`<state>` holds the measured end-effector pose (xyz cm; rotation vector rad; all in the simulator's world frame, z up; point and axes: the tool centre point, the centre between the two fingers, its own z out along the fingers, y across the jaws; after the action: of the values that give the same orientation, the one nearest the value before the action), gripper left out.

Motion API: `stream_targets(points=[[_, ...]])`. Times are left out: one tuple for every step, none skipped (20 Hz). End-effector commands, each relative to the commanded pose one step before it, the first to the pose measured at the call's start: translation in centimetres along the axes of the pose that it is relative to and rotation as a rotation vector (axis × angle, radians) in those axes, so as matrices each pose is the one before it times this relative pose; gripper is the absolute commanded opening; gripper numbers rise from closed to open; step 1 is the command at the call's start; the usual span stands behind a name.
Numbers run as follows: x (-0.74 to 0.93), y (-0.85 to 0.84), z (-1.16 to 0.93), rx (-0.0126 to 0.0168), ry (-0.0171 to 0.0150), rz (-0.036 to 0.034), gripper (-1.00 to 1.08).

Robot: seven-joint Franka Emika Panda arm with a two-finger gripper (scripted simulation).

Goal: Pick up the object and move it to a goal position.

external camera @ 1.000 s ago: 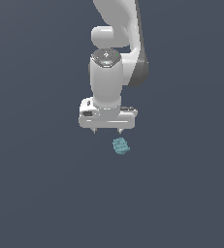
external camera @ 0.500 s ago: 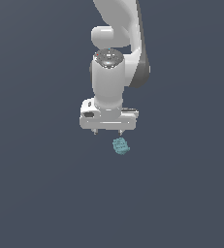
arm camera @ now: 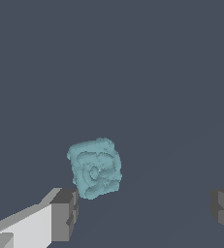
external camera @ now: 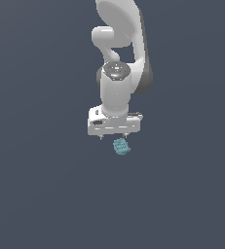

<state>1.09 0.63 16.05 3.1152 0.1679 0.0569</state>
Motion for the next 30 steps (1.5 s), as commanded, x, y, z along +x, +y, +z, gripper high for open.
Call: stream_targets(points=[[-0.245, -1.046, 1.385, 0.00547, -0.00854, -0.05738, 1.0], [-0.086, -0.459, 0.604, 0.00259, -0.00345, -0.02545, 1.0], [-0.075, -0.428, 0.559, 0.00252, -0.00314, -0.02359, 1.0], [-0.065, -0.396, 0.514, 0.00242, -0.00284, -0.02169, 1.0], [-0.056, -0.364, 0.469, 0.00229, -0.00255, -0.0198, 1.0], [-0.048, -0.33, 0.423, 0.00214, -0.00227, -0.0179, 1.0], [-0.04, -0.297, 0.378, 0.00197, -0.002, -0.01601, 1.0], [-0.034, -0.261, 0.333, 0.00178, -0.00174, -0.0141, 1.0], [-0.027, -0.229, 0.289, 0.00157, -0.00149, -0.01224, 1.0], [-0.022, -0.193, 0.244, 0.00135, -0.00125, -0.01033, 1.0], [-0.017, -0.159, 0.2, 0.00112, -0.00101, -0.00846, 1.0], [-0.013, -0.122, 0.155, 0.00088, -0.00078, -0.00656, 1.0], [-0.009, -0.089, 0.111, 0.00064, -0.00055, -0.00471, 1.0], [-0.005, -0.052, 0.066, 0.00038, -0.00033, -0.0028, 1.0], [-0.001, -0.019, 0.022, 0.00013, -0.00011, -0.00096, 1.0], [-0.009, 0.061, -0.088, -0.00036, -0.00027, 0.00533, 1.0], [-0.002, 0.002, 0.039, 0.0, 0.0, 0.0, 1.0], [-0.005, 0.005, 0.118, 0.0, 0.0, 0.0, 1.0], [-0.008, 0.008, 0.196, 0.0, 0.0, 0.0, 1.0], [-0.001, -0.029, 0.272, 0.00006, 0.00003, -0.00069, 1.0], [-0.016, 0.014, 0.35, 0.0, 0.0, 0.0, 1.0], [-0.006, -0.039, 0.424, 0.00009, 0.00005, -0.00097, 1.0], [-0.026, 0.02, 0.498, 0.0, 0.0, 0.0, 1.0], [-0.012, -0.047, 0.568, 0.00012, 0.00006, -0.00119, 1.0], [-0.02, -0.017, 0.588, 0.00007, 0.00003, -0.00069, 1.0], [-0.014, -0.019, 0.515, 0.00007, 0.00003, -0.00069, 1.0], [-0.015, 0.02, 0.44, 0.0, 0.0, 0.0, 1.0], [0.006, -0.022, 0.364, 0.00005, 0.00003, -0.00069, 1.0], [0.007, 0.018, 0.29, 0.0, 0.0, 0.0, 1.0], [0.019, 0.017, 0.213, 0.0, 0.0, 0.0, 1.0]])
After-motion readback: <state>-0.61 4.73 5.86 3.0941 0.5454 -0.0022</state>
